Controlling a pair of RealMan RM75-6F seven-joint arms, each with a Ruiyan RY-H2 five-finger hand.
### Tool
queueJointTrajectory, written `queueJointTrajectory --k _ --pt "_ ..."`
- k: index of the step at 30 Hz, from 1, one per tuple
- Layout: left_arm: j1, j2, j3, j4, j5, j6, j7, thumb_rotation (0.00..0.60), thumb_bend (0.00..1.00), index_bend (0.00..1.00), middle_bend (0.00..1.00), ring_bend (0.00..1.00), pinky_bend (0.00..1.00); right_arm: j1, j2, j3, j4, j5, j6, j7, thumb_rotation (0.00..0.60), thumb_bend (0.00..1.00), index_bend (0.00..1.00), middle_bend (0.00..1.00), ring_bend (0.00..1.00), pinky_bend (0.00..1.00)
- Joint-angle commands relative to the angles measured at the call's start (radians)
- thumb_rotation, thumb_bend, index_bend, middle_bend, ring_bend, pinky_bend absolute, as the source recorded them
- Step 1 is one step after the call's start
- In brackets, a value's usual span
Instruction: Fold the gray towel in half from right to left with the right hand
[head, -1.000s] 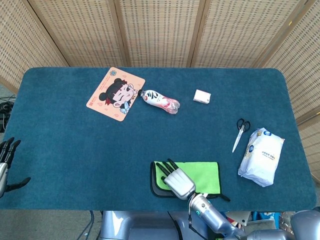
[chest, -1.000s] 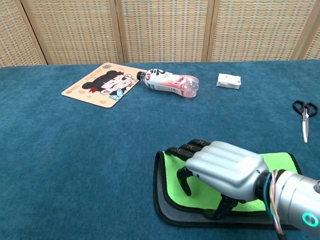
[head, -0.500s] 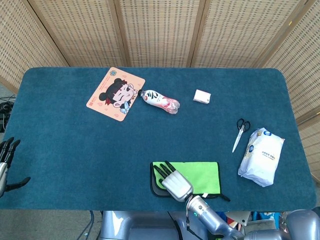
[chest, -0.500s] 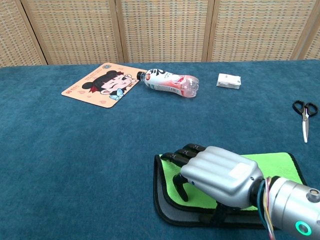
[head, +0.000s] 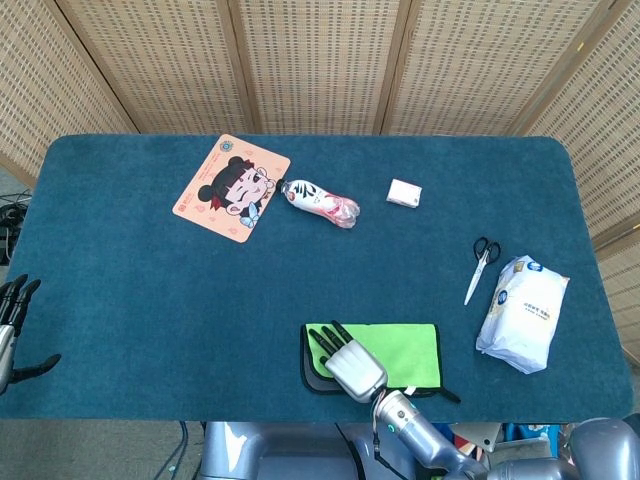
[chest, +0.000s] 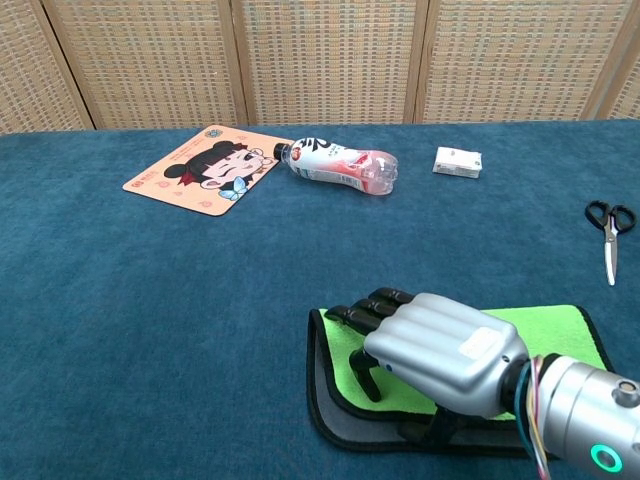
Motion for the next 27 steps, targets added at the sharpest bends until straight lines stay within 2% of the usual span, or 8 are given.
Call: queueJointTrajectory --k 1,6,15,27 --pt "0.0 0.0 0.0 0.0 0.0 0.0 0.0 0.6 0.08 0.0 0.0 0.0 0.0 0.0 -0.002 -0.001 0.002 -0.001 0.001 0.001 0.6 0.38 0.49 0.0 0.0 0.0" --pt "0.0 0.001 -0.001 0.0 -0.001 0.0 -0.003 0.6 0.08 0.0 0.0 0.0 0.0 0.002 -0.005 0.0 0.006 -0.002 0.002 0.002 0.6 0.45 0.51 0.0 0.0 0.0" --pt "0.0 0.001 0.0 0.0 -0.001 -0.001 -0.002 0.6 0.08 0.0 0.0 0.0 0.0 0.001 -0.006 -0.006 0.005 -0.005 0.003 0.004 0.6 0.46 0.55 0.0 0.0 0.0" --pt "0.0 0.002 0.0 -0.001 -0.001 -0.001 -0.001 0.6 0.08 0.0 0.0 0.0 0.0 0.002 0.008 -0.008 -0.034 -0.041 0.003 0.067 0.6 0.47 0.56 0.0 0.0 0.0"
